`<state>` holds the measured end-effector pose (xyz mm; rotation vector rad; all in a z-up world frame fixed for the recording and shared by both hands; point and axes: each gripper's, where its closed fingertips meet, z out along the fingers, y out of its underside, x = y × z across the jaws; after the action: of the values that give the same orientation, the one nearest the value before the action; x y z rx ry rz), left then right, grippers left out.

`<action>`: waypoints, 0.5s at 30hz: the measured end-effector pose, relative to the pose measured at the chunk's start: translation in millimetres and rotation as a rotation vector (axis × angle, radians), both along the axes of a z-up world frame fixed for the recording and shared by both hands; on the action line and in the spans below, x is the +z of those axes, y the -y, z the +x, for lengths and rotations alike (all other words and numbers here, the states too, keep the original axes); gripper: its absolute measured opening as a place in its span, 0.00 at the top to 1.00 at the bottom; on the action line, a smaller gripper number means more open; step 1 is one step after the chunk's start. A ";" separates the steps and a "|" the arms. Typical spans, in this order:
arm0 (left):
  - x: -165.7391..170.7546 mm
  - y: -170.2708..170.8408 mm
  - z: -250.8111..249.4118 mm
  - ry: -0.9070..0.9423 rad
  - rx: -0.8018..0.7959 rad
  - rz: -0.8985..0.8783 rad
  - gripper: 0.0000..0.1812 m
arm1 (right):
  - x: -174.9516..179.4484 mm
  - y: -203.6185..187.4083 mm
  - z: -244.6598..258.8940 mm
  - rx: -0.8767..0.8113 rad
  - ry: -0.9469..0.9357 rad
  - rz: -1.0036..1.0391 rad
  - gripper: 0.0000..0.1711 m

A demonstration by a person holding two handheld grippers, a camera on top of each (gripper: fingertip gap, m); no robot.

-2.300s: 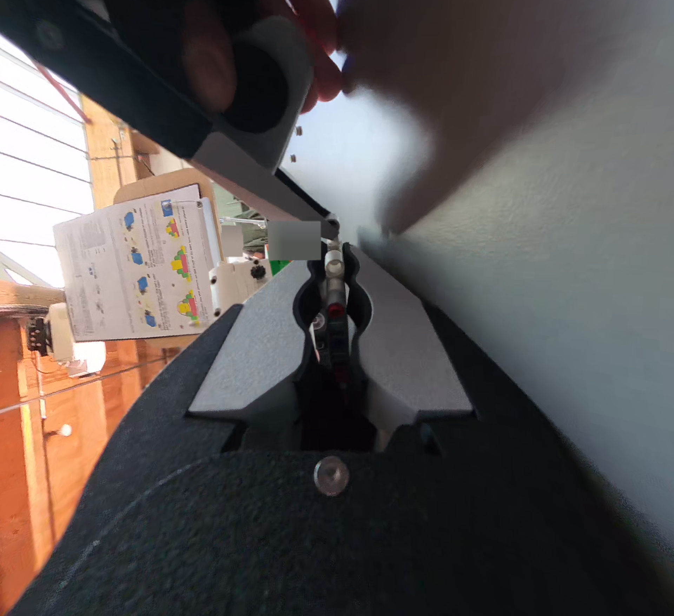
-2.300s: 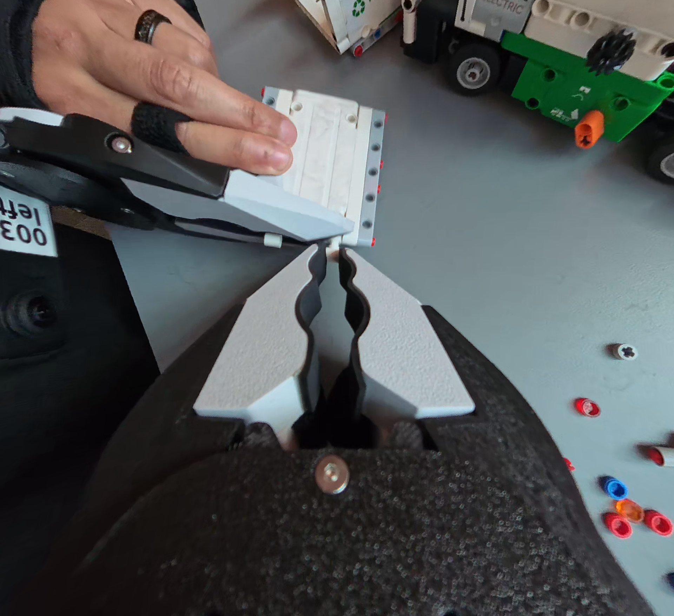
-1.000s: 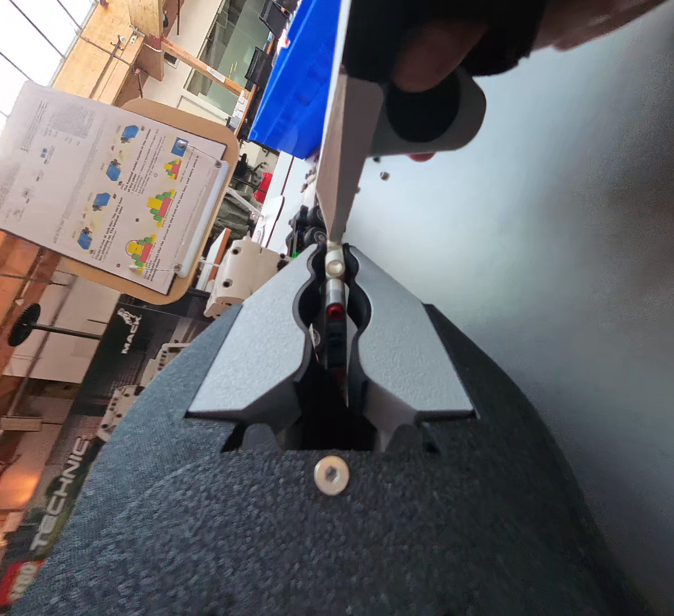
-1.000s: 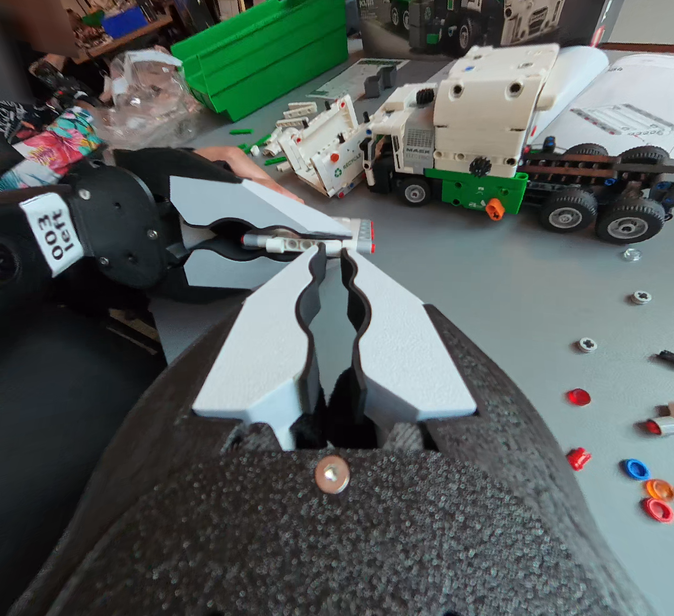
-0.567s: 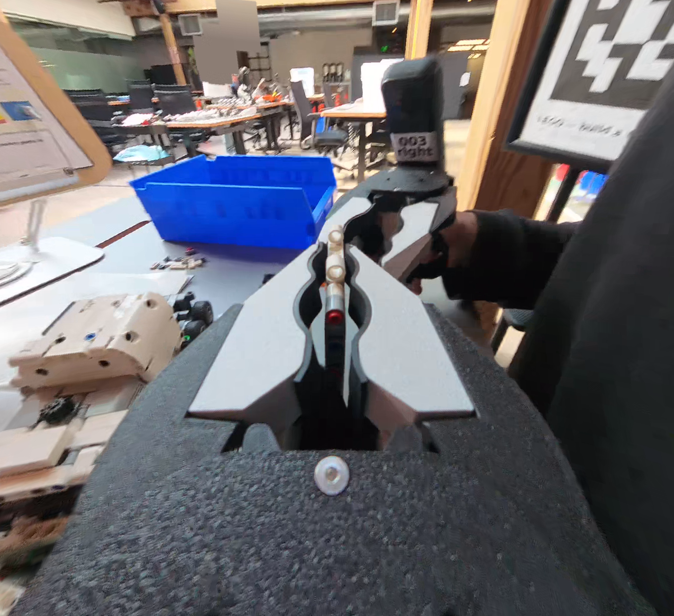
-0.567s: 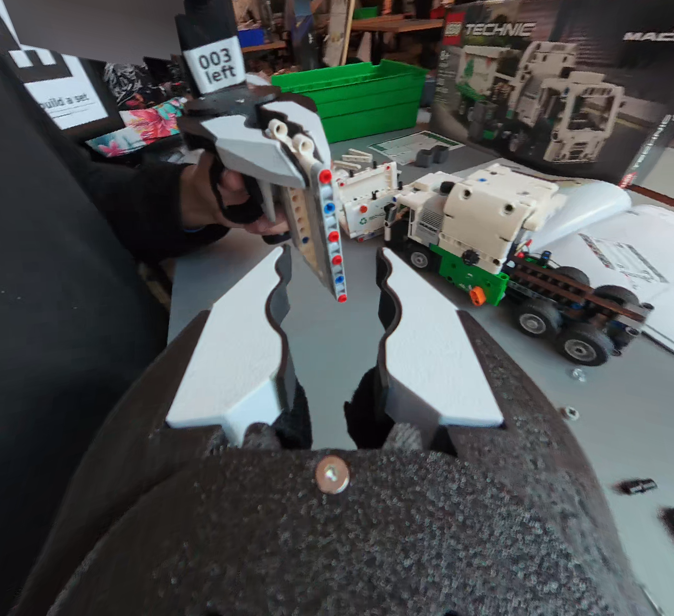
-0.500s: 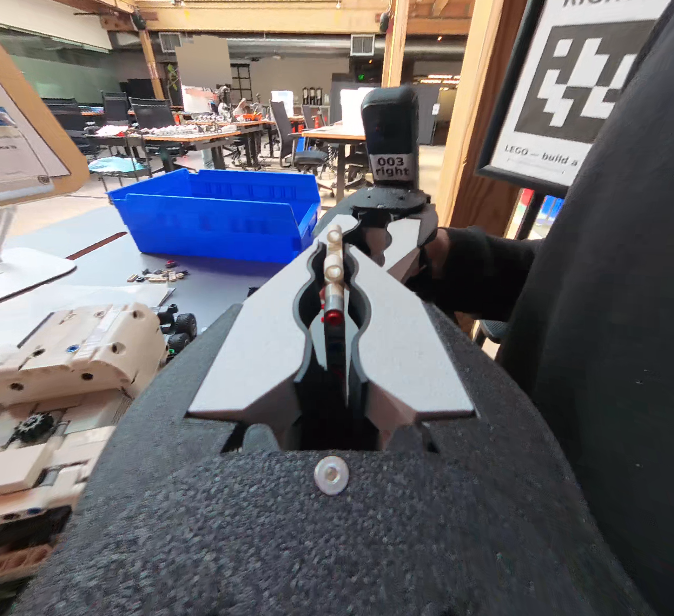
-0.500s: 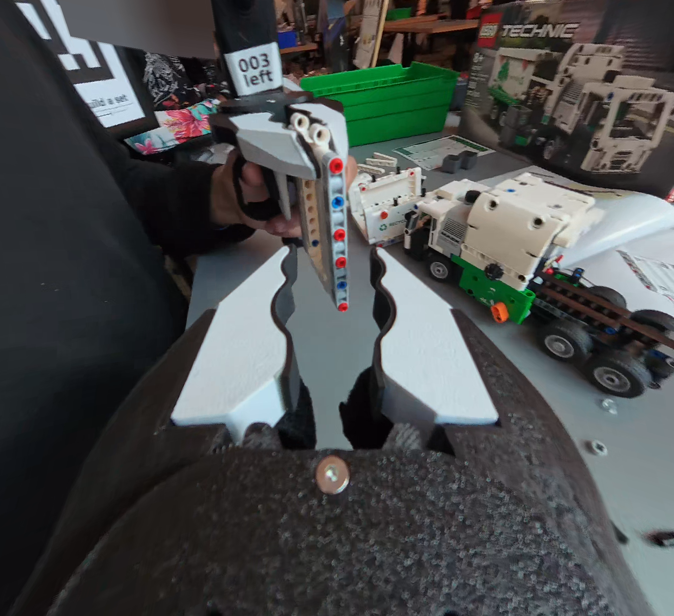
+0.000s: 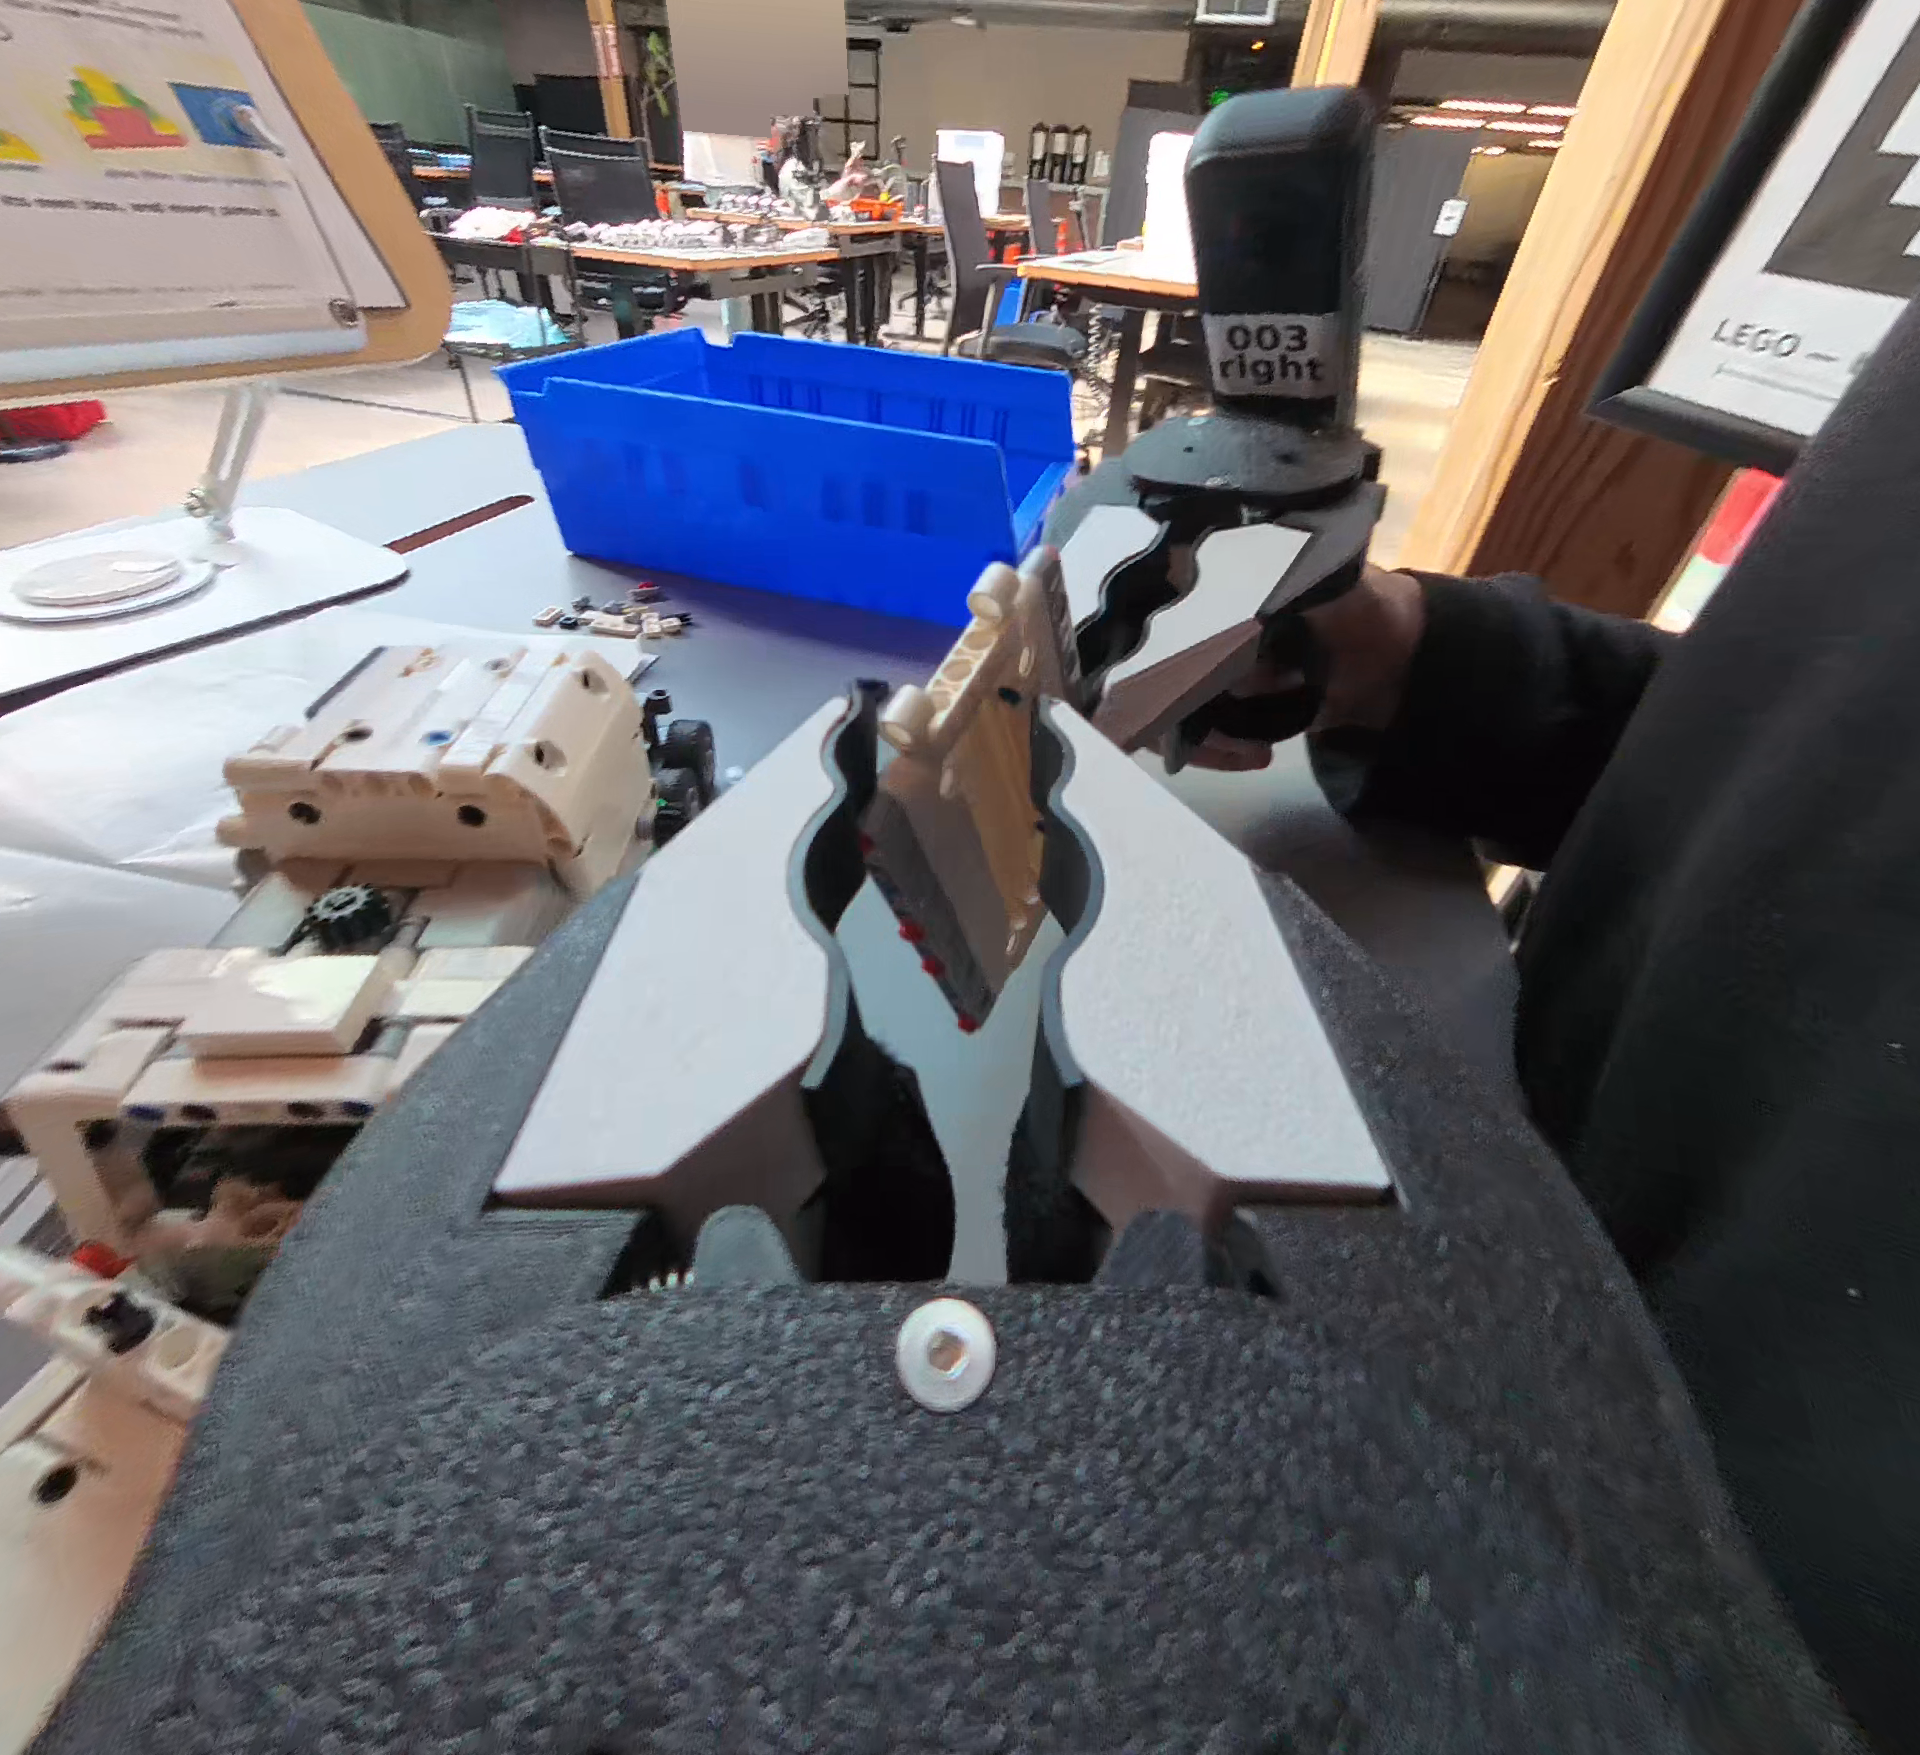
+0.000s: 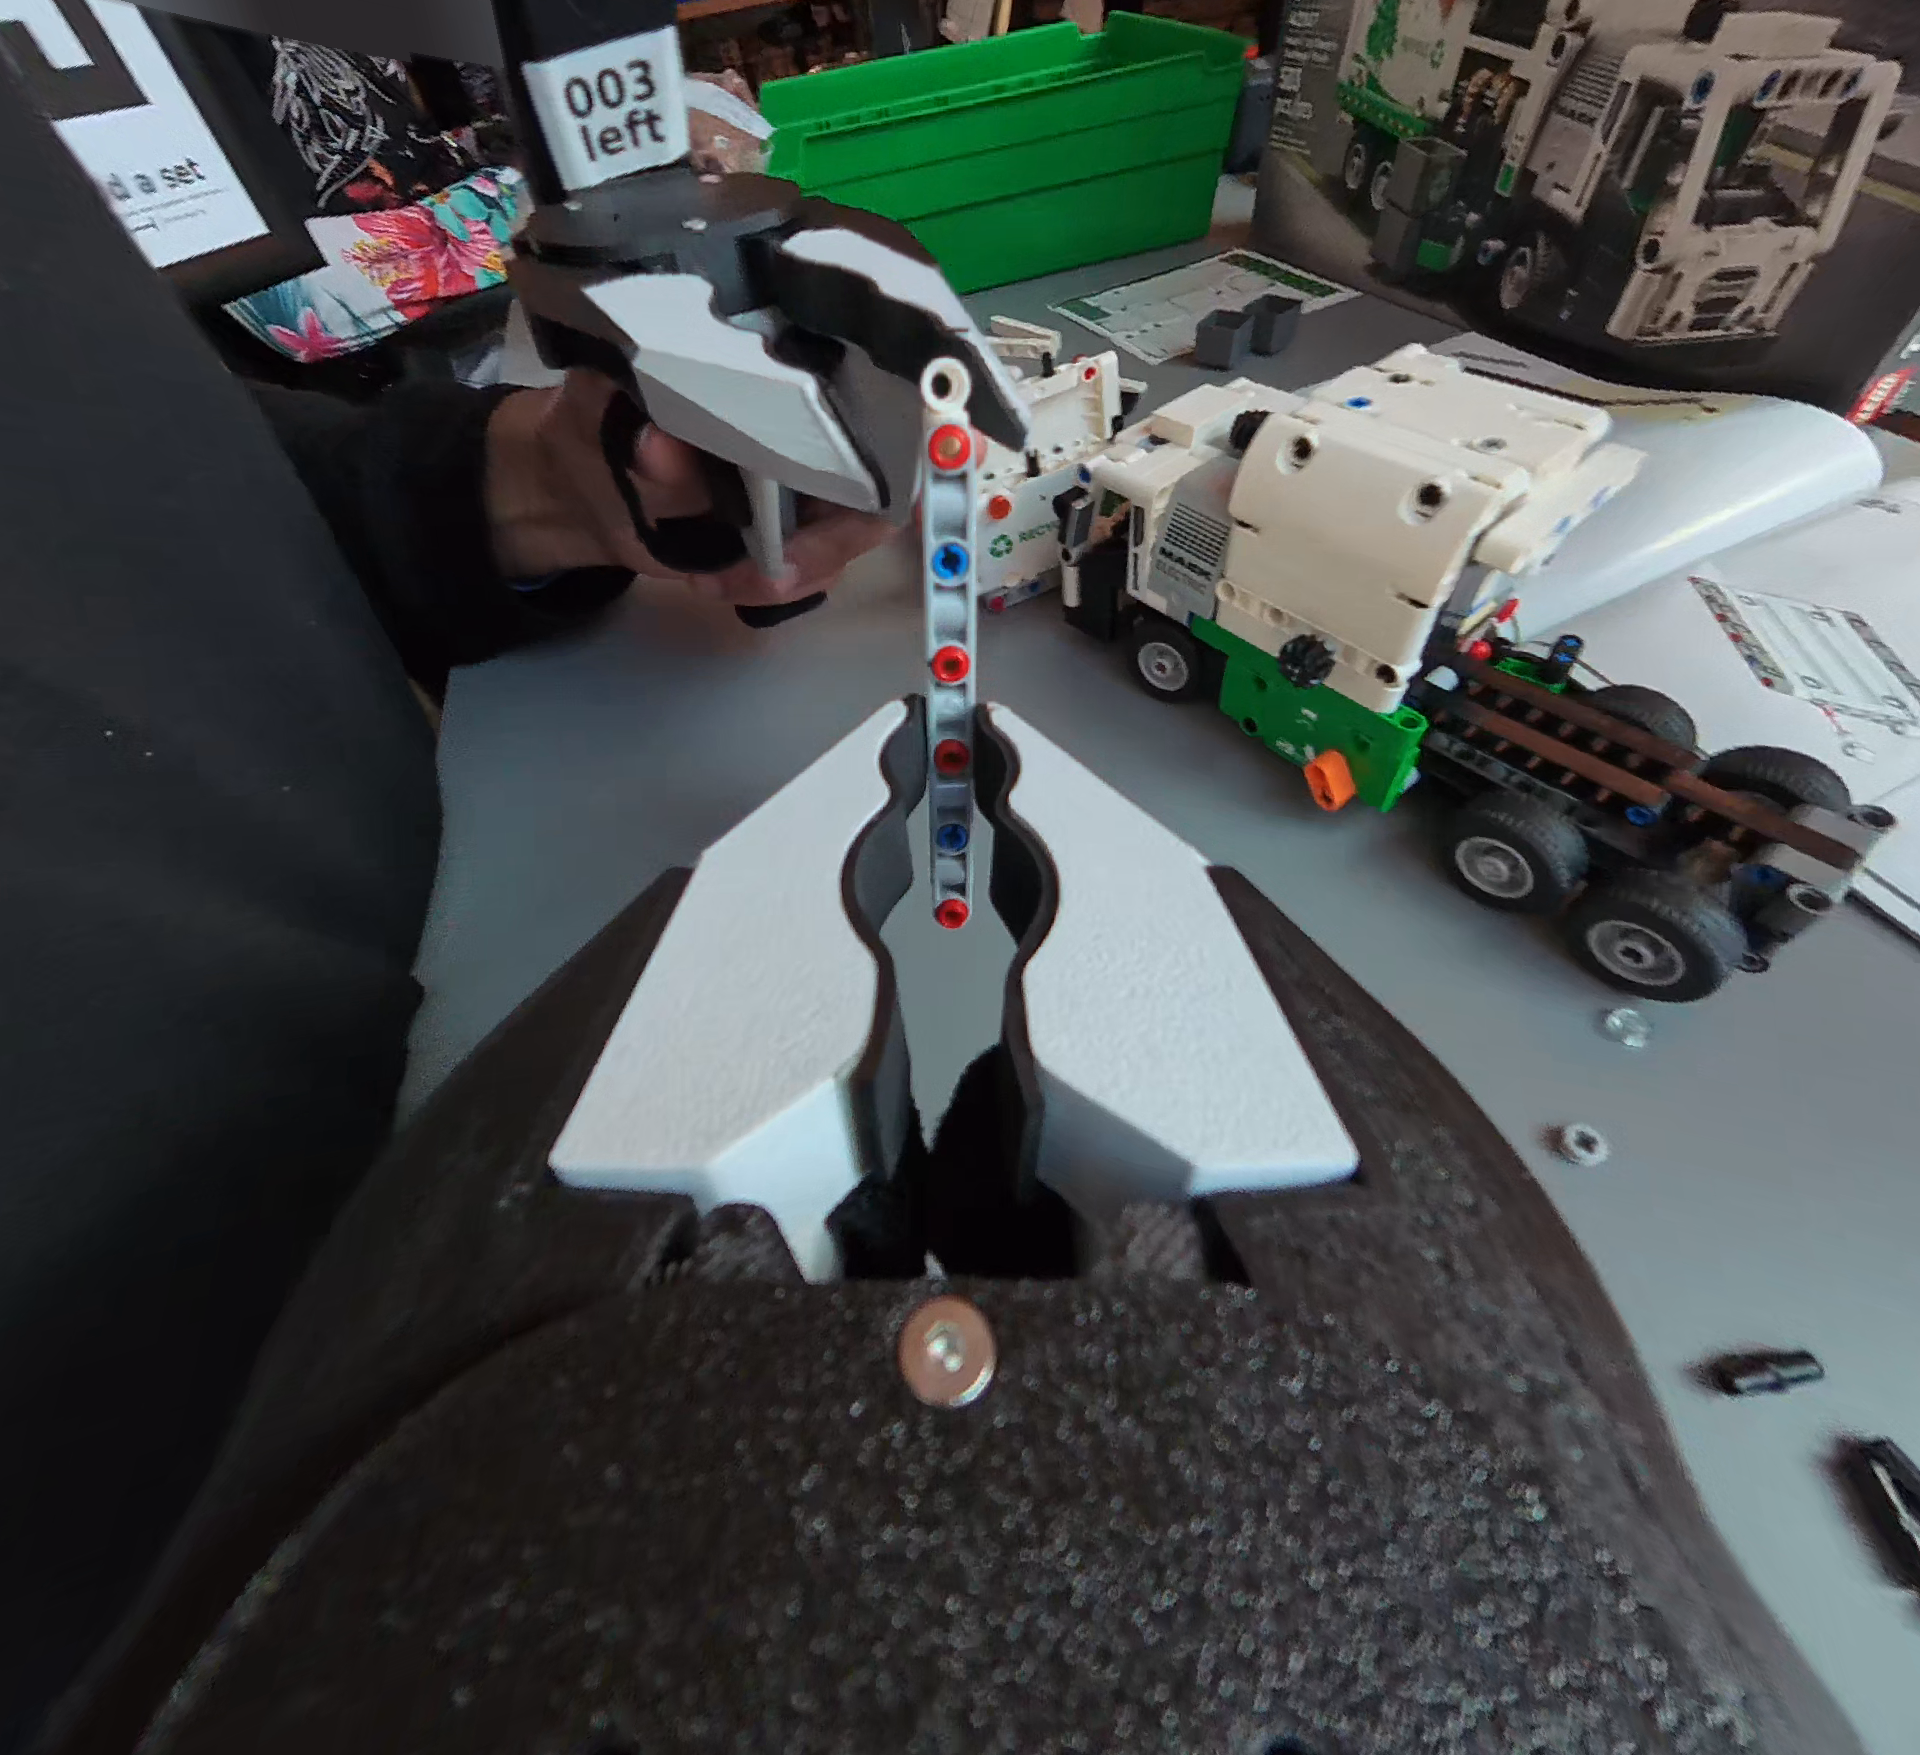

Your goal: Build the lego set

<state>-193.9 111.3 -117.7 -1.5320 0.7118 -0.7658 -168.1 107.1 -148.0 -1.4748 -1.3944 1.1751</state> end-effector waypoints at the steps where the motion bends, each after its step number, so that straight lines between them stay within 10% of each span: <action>1: -3.4 -3.1 -4.7 -0.012 0.033 -0.002 0.85 | -1.8 -8.0 1.6 -0.042 0.007 0.015 0.96; 8: -19.1 -4.2 -6.8 -0.013 0.118 -0.039 0.84 | -2.9 -90.6 26.7 -0.547 -0.013 0.126 0.96; 15: -24.9 -7.8 15.3 -0.092 0.107 0.009 0.87 | -0.1 -103.5 55.1 -0.591 -0.105 0.010 0.96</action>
<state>-178.6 119.1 -142.7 -1.5921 0.6938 -0.6152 -113.1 210.7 -148.1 -1.6370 -0.8029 0.8461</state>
